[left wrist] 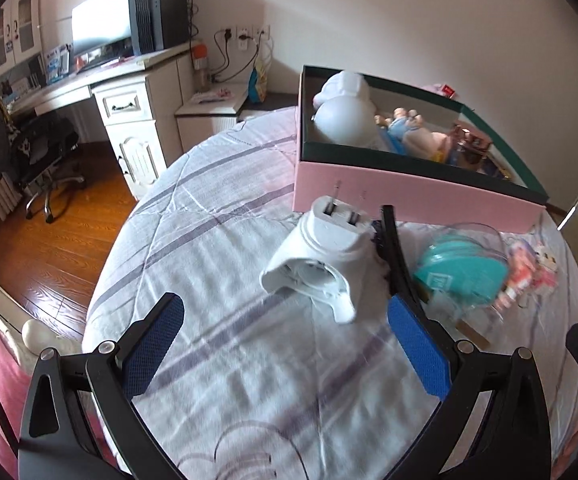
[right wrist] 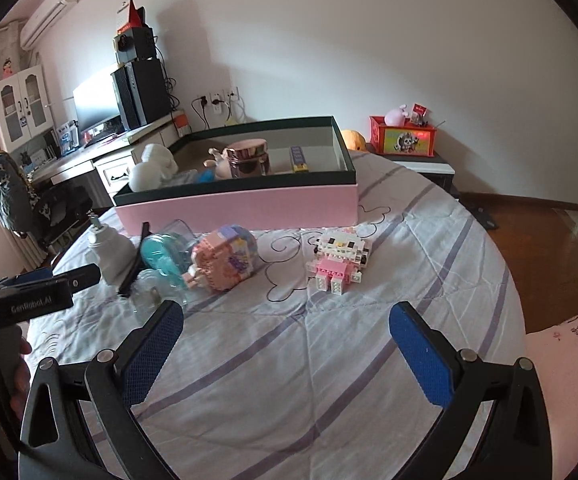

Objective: Organize rigid objects
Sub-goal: 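Grasp the pink-white block figure with the right tool while the left tool grasps the white plug adapter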

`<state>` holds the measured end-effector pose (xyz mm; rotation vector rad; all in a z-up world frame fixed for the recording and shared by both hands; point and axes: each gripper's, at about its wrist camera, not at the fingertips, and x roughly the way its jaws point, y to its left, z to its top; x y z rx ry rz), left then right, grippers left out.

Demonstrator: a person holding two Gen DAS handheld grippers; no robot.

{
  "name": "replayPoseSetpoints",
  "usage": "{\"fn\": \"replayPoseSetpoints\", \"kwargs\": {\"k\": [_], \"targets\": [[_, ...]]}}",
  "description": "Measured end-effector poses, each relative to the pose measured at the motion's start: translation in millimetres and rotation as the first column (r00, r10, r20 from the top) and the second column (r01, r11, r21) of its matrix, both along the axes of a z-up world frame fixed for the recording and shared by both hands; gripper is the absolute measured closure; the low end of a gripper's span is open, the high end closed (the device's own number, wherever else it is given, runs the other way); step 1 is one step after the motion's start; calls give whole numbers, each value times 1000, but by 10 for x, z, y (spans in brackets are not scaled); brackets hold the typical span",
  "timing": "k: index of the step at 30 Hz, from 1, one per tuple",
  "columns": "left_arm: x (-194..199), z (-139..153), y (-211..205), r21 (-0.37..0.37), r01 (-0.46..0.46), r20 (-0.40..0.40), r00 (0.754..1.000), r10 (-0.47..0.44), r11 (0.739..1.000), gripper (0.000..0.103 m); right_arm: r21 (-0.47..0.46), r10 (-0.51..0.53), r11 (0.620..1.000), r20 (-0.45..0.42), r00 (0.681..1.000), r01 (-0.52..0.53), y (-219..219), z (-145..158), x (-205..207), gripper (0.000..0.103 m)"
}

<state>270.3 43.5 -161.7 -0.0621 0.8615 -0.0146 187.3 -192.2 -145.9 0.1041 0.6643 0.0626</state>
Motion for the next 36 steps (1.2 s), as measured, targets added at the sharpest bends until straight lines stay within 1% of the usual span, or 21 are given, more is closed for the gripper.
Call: {"fn": "replayPoseSetpoints", "kwargs": {"k": [2, 7, 8, 9, 10, 11, 12, 14, 16, 20, 21, 22, 23, 25, 26, 29, 30, 33, 36], "targets": [[114, -35, -9, 7, 10, -11, 1000, -10, 1000, 0, -6, -14, 1000, -15, 1000, 14, -49, -35, 88, 0], [357, -131, -63, 57, 28, -57, 998, -25, 998, 1, -9, -36, 999, -57, 998, 35, -145, -91, 279, 0], [383, -152, -78, 63, 37, -56, 998, -33, 997, 5, 2, -32, 999, -73, 997, 33, -162, -110, 325, 0], [399, -177, -94, 56, 56, -57, 997, -52, 997, 18, 13, -30, 999, -84, 996, 31, -172, -123, 362, 0], [402, -174, -103, 59, 67, -53, 997, -64, 996, 23, 15, -23, 1000, -87, 996, 24, -168, -126, 391, 0], [385, -151, -105, 60, 72, -39, 997, -70, 996, 34, 9, -20, 1000, -90, 996, 21, -161, -127, 420, 0], [362, -126, -110, 46, 88, -22, 996, -88, 995, 47, -8, -27, 1000, -97, 995, 26, -153, -135, 459, 0], [335, -120, -113, 47, 93, -16, 996, -93, 994, 47, -31, -63, 998, -121, 991, 59, -182, -169, 563, 0], [313, -108, -111, 46, 93, -7, 996, -93, 995, 47, -5, -63, 998, -141, 988, 63, -209, -188, 657, 0], [197, -48, -100, 51, 94, 22, 995, -96, 994, 47, -27, -81, 997, -176, 981, 77, -236, -220, 900, 0], [177, -36, -108, 49, 97, 29, 995, -98, 994, 47, -25, -79, 997, -184, 980, 75, -244, -232, 931, 2], [146, -18, -107, 47, 99, 32, 994, -100, 994, 48, -18, -75, 997, -193, 978, 73, -254, -249, 972, 14], [120, -1, -108, 45, 100, 37, 994, -102, 994, 48, -12, -70, 998, -204, 977, 69, -271, -267, 985, 22], [51, 44, -111, 41, 104, 53, 993, -106, 994, 48, -34, -87, 996, -206, 975, 82, -282, -271, 978, 48], [21, 67, -121, 41, 106, 59, 992, -108, 994, 48, -38, -83, 996, -203, 976, 77, -286, -266, 962, 50], [-89, 147, -136, 29, 111, 79, 991, -113, 993, 48, -13, -50, 999, -197, 979, 48, -327, -264, 928, 51], [-133, 173, -148, 26, 111, 87, 990, -113, 993, 48, -3, -38, 999, -190, 981, 38, -339, -257, 899, 54], [-266, 239, -190, 13, 117, 101, 988, -118, 993, 50, 28, -12, 999, -153, 988, 16, -332, -198, 734, 57], [-401, 297, -250, -5, 127, 115, 985, -126, 992, 50, 45, 16, 999, -85, 996, -12, -261, -60, 481, 57]]}}
